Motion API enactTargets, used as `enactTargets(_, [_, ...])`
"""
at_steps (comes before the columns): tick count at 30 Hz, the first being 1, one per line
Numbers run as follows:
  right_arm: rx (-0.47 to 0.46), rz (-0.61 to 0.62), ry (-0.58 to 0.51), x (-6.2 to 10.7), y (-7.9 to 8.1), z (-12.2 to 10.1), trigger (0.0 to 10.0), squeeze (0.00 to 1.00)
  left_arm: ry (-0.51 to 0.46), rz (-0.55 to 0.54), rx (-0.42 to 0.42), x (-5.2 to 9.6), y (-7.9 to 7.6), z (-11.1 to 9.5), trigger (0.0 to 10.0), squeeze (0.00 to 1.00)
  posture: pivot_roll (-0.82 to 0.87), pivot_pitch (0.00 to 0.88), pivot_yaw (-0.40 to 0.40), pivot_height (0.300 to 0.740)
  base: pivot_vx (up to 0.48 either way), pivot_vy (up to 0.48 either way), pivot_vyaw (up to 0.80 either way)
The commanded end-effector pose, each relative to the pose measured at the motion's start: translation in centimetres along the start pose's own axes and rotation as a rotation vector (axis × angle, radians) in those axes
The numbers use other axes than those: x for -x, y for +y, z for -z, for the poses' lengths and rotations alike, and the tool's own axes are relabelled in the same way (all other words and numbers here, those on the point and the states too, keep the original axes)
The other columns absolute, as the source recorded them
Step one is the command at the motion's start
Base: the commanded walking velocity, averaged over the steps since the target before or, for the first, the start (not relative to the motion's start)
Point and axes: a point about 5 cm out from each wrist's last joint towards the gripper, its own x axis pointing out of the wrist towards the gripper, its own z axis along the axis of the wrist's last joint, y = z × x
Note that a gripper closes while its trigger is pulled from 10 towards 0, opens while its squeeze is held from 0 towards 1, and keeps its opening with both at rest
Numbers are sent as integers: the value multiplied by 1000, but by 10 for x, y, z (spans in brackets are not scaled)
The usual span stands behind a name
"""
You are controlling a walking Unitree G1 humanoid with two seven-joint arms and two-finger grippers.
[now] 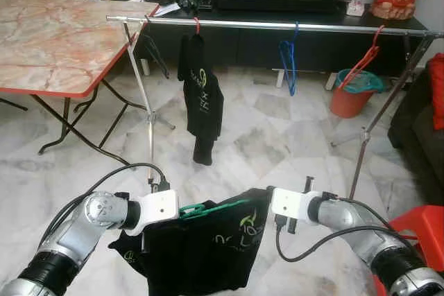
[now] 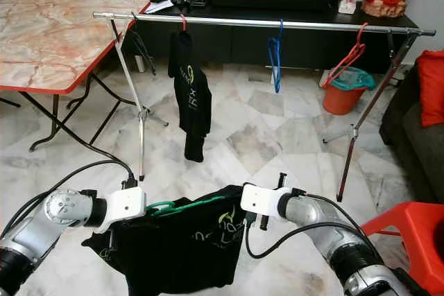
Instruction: Hang hanger
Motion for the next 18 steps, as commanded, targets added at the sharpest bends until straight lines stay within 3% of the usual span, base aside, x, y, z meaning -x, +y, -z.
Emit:
enactTargets(1, [-21,71,144,16,-18,34,0,0,67,-35,18,16,3,14,10000,0,-107,0,-11,740,0,0,0])
enactTargets(9, [-27,122,223,19,-24,46,0,0,129,39,6,13,-14,25,10000,0,-107,0,-8,740,0,0,0])
enactTargets(13, [-107,124,165,13,-21,35,0,0,88,-2,28,11,-10,20,10000,0,-106,0,-8,740,0,0,0])
enactTargets(16, [-236,124,97,8,-18,25,0,0,28,-88,54,8,0,14,10000,0,-105,0,-7,740,0,0,0])
enactTargets(17, [-256,128,77,7,-18,21,3490,0,11,-122,57,7,3,12,10000,0,-105,0,-7,740,0,0,0])
enactTargets(18, [-271,134,61,6,-19,18,8431,0,-3,-162,63,6,7,10,10000,0,-105,0,-7,740,0,0,0])
